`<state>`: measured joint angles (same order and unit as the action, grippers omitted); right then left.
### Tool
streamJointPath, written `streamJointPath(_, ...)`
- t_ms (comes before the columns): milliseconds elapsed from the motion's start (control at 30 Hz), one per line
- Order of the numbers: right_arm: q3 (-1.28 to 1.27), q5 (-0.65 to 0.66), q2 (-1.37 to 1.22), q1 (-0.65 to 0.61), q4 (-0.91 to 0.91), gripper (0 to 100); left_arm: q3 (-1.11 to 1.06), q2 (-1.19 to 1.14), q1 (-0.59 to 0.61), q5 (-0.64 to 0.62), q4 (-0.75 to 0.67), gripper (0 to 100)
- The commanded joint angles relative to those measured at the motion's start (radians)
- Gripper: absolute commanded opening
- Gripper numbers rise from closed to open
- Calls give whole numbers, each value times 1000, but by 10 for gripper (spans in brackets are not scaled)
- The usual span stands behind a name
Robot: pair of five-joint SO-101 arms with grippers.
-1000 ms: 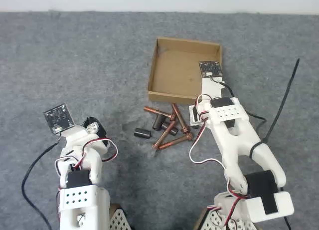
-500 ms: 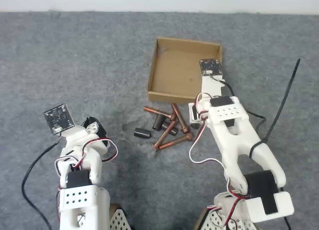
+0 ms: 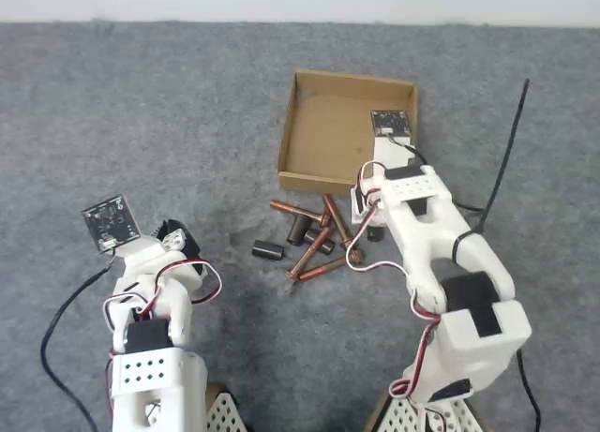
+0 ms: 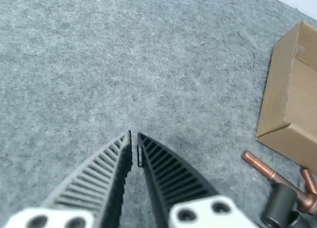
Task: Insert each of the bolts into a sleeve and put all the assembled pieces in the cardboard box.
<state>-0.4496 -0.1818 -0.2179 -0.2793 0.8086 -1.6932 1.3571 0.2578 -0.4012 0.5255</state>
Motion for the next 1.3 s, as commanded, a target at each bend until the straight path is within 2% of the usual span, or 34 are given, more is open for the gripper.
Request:
streamJointPath(0,64,-9,-44,8,18,83,15,5,3,11,-2,11)
streamJointPath(167,121,-5,-42,1,165,81,15,5,3,17,-2,11)
streamJointPath(300,224,-3,-41,13,314,6,15,5,2,17,-2,11)
streamJointPath(500,324,-5,71,30,545,24,15,5,2,17,-2,11)
streamJointPath(800,310,-5,289,81,765,27,15,5,2,17,-2,11)
streamJointPath(933,198,-5,311,139,746,27,15,5,2,17,-2,11)
streamJointPath(1267,-141,-5,344,315,337,27,19,5,2,44,3,12)
